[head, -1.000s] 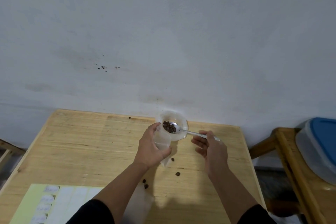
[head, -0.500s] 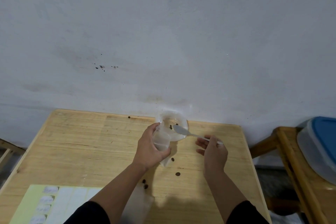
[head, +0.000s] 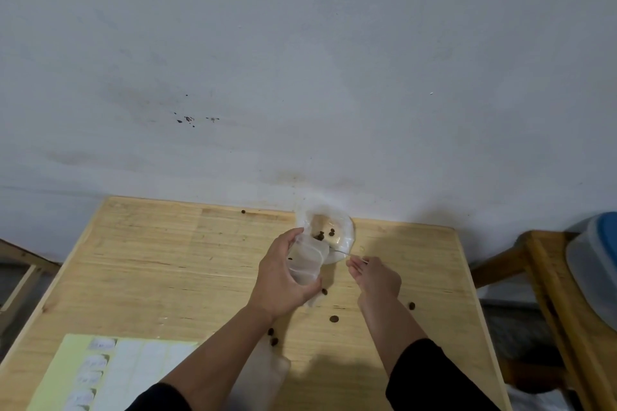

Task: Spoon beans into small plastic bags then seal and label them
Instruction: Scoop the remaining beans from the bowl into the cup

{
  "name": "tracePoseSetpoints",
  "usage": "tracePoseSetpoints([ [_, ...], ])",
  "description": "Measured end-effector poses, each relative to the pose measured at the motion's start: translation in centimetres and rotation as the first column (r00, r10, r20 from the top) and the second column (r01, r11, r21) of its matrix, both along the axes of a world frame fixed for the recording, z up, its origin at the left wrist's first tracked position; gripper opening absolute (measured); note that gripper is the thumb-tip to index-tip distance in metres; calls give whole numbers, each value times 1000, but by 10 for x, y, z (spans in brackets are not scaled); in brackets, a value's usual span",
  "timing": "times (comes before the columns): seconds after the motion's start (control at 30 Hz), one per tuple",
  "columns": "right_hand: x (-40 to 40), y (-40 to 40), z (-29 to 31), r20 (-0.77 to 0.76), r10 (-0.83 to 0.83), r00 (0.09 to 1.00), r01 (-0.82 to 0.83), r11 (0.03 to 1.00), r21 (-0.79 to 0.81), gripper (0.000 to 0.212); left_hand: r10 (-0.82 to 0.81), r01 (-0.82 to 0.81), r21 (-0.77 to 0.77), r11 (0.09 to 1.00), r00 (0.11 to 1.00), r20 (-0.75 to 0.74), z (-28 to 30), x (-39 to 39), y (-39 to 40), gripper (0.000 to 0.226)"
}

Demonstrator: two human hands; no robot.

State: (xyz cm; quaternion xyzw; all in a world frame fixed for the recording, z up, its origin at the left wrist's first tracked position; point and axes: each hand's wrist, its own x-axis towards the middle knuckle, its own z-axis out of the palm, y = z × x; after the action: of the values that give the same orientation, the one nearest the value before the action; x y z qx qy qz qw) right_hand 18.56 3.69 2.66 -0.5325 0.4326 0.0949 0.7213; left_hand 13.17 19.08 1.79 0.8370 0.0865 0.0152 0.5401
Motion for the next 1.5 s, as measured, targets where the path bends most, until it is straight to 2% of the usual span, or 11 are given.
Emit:
tracePoseSetpoints([
  [0.07, 1, 1, 0, -7, -19, 1000, 19, 999, 32, 22, 3, -3, 3, 1000, 1000, 4, 0, -1, 1, 83],
  [0.2, 4, 8, -4, -26, -196, 980, 197, 980, 38, 23, 22, -22, 20, 1000, 1000, 17, -4, -3, 4, 84],
  [0.4, -1, 17, -10, 4, -254, 967, 253, 966, 57, 22, 19, -19, 26, 999, 1000, 7, -2, -6, 3, 81],
  [0.7, -2, 19, -12, 113, -157, 981, 138, 978, 158, 22, -9, 10, 30, 1000, 1000, -18, 4, -5, 2, 90],
  [1.07, -3, 7, -12, 89, -95, 991, 70, 964, 255, 18, 0, 1, 23, 1000, 999, -48, 6, -1, 4, 93],
  [1.2, -5, 3, -9, 81, -83, 993, 63, 972, 228, 13, -2, 4, 40, 999, 999, -44, 4, 1, 4, 89],
  [1.5, -5, -13, 24, 196, 19, 980, -35, 996, 81, 24, 20, -19, 31, 999, 999, -38, -2, 6, 5, 87],
])
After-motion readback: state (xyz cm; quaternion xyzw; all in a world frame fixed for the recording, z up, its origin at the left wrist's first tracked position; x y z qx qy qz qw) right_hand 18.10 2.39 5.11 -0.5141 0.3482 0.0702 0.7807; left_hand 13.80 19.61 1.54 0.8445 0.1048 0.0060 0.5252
